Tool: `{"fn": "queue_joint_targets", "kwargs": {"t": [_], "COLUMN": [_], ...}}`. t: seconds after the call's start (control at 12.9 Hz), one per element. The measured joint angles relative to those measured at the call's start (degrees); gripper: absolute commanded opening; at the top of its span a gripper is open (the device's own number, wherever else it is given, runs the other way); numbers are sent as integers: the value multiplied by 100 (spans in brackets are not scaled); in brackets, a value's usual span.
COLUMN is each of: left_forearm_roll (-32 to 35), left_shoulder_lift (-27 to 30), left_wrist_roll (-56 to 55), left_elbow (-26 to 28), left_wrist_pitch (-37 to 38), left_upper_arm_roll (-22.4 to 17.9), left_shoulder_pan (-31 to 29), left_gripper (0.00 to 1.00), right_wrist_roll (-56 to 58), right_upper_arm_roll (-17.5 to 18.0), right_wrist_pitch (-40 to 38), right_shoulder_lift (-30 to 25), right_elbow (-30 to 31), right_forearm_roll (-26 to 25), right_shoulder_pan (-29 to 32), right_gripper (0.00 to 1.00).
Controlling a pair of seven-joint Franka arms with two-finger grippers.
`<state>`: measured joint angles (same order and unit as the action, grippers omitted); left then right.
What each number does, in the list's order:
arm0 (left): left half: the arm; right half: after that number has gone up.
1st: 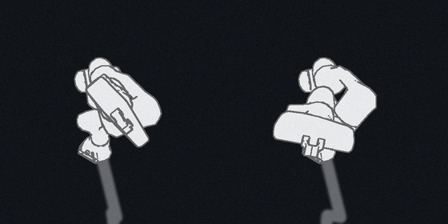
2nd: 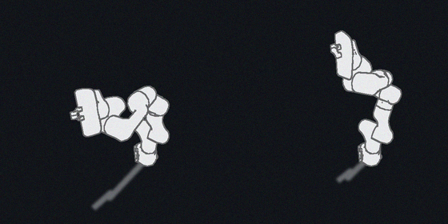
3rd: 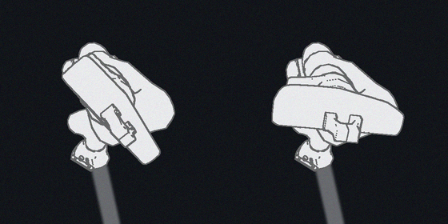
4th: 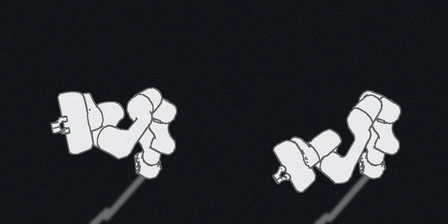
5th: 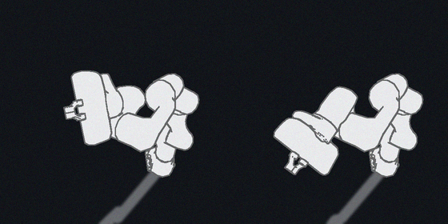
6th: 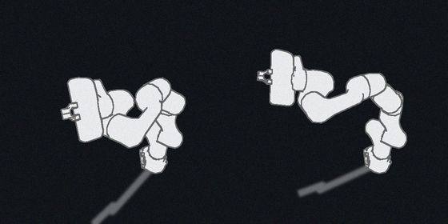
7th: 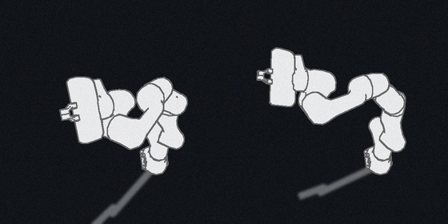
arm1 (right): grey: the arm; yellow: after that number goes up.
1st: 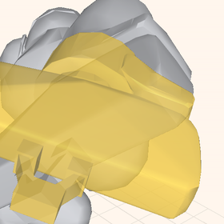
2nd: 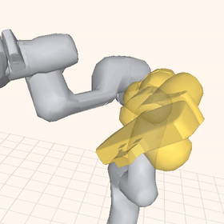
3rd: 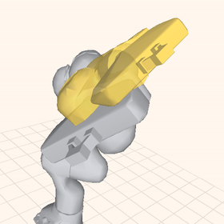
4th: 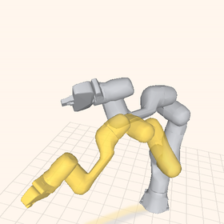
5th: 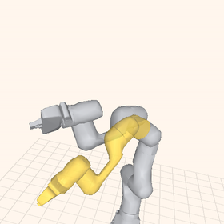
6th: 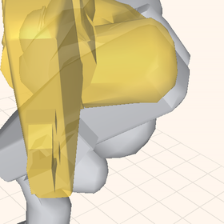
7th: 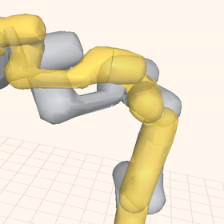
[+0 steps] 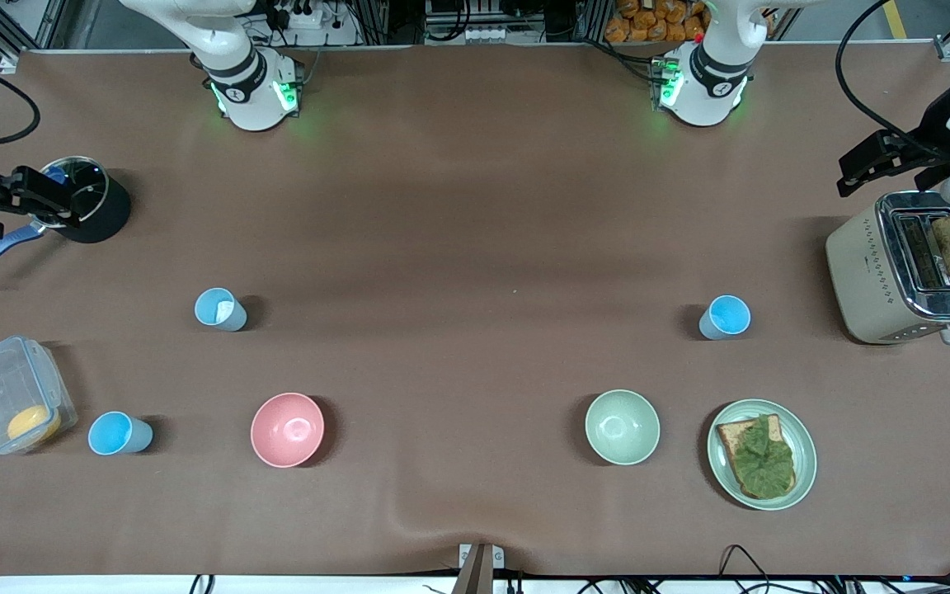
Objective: Stack blue cups with both arms
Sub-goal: 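Reach the left gripper down to the blue cup beside the toaster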
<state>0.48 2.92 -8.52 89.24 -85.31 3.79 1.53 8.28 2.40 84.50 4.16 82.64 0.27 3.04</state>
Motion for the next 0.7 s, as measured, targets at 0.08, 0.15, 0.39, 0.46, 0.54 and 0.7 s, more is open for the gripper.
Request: {"fn": "queue_joint_targets", "kwargs": {"t": [0.08,0.15,0.39,0.46,0.54,0.7], "left_forearm_roll": [0,0,0,0,0,0], "left_shoulder_lift": [0,0,-9,-32,-81,-261], "left_wrist_roll": [0,0,0,0,0,0], "left_elbow": [0,0,5,20,47,164], "left_wrist_pitch": [0,0,1,2,1,-103], "left_upper_arm_roll": [0,0,1,1,1,2], "left_shoulder_pan": [0,0,0,0,0,0], "left_gripper": [100,100,100,100,100,100], "right_wrist_roll": [0,0,-1,-1,-1,-1], "right_upper_arm_roll": [-1,-1,-1,-1,-1,-1], "right_wrist_pitch": [-3,-11,-33,-33,-33,-33], "right_shoulder_lift": [0,1,5,6,6,8], "right_elbow": [0,0,0,0,0,0], "right_forearm_roll": [0,0,0,0,0,0], "right_shoulder_pan": [0,0,0,0,0,0], "right_gripper": [100,100,100,100,100,100]}}
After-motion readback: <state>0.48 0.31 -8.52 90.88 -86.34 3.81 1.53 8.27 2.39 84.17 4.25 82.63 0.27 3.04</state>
